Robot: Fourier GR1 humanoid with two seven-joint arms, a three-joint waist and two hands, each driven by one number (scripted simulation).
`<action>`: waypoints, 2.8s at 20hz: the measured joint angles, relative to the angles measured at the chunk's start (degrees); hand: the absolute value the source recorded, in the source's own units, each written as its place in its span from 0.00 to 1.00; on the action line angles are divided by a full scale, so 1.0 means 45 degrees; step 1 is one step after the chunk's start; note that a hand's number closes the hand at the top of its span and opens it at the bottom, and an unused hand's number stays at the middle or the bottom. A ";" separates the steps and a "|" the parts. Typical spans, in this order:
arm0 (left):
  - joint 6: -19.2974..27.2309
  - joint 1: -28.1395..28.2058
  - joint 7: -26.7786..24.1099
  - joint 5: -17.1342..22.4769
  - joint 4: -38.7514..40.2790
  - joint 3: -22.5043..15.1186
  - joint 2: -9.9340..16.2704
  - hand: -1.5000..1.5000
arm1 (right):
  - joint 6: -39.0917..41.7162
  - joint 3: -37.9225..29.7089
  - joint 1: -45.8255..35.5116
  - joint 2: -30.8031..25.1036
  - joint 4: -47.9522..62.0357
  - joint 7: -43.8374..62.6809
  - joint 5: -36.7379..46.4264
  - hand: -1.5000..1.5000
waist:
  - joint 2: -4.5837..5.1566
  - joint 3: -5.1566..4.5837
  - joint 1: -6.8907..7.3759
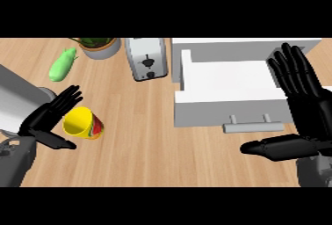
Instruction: Pick up the cup, place it into the drawer and close the drawer
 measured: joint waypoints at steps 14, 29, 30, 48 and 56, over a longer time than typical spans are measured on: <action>0.1566 -0.0500 -0.2470 -0.1004 0.2272 -0.0816 -0.0472 0.00 | 0.0096 -0.0328 -0.1096 -0.0254 0.0476 0.0465 -0.0341 0.00 | 0.0104 -0.0045 -0.0168; 0.2069 -0.0995 -0.3574 -0.1324 0.3120 -0.1368 -0.1055 0.00 | 0.0193 -0.0399 -0.1152 -0.0354 0.0368 0.0653 -0.0463 0.00 | 0.0125 -0.0020 -0.0302; 0.2010 -0.1045 -0.3569 -0.1307 0.3134 -0.1397 -0.1108 0.00 | 0.0215 -0.0401 -0.1114 -0.0362 0.0390 0.0650 -0.0468 0.00 | 0.0117 -0.0013 -0.0295; 0.3584 -0.1082 -0.5243 -0.0073 0.2288 -0.0562 -0.2354 1.00 | 0.0343 -0.0892 -0.1129 -0.0696 0.0573 0.0702 -0.0664 0.00 | 0.0051 -0.0018 -0.0074; 0.5904 -0.1030 -0.5559 0.1783 0.1668 0.1545 -0.3497 1.00 | 0.0327 -0.0987 -0.0698 -0.0729 0.0446 0.0684 -0.0549 0.00 | -0.0110 0.0028 0.0285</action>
